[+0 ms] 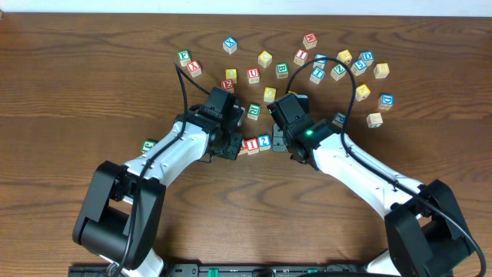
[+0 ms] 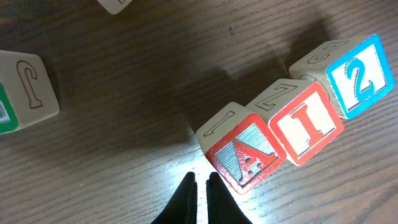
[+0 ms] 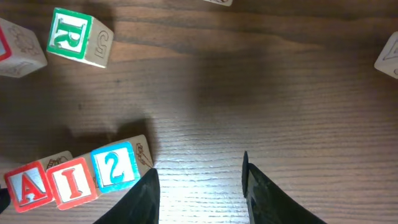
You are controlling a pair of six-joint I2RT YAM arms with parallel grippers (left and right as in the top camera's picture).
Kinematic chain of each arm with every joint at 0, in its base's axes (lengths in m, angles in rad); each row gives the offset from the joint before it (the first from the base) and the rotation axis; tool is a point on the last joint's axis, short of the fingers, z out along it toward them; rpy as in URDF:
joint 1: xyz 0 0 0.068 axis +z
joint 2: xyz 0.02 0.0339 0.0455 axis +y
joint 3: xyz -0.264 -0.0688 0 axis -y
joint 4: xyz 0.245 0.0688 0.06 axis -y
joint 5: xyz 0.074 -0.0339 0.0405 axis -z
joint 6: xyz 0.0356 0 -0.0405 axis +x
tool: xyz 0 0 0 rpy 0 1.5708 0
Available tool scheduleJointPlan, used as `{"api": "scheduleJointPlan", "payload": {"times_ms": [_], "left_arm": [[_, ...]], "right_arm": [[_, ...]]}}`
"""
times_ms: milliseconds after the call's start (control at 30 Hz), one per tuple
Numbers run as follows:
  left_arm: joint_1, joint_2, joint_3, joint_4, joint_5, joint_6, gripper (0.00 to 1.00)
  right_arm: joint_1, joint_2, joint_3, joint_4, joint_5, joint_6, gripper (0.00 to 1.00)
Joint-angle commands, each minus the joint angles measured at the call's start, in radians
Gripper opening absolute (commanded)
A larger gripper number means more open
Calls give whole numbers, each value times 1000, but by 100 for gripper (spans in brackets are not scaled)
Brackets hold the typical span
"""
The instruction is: Spell out AI2
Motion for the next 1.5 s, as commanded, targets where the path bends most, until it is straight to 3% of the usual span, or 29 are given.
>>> {"api": "scheduleJointPlan", "payload": {"times_ms": [0, 233, 567, 1467], "left_arm": [[0, 7, -10, 1, -13, 13, 8], [0, 7, -10, 1, -13, 13, 8], [0, 7, -10, 31, -13, 14, 7], [0, 7, -10, 35, -1, 33, 8]], "right_arm": [[4, 8, -10, 3, 50, 19, 40], [-45, 8, -10, 7, 154, 34, 42], [-173, 8, -10, 21, 137, 33, 41], [-177, 8, -10, 21, 130, 34, 40]]}}
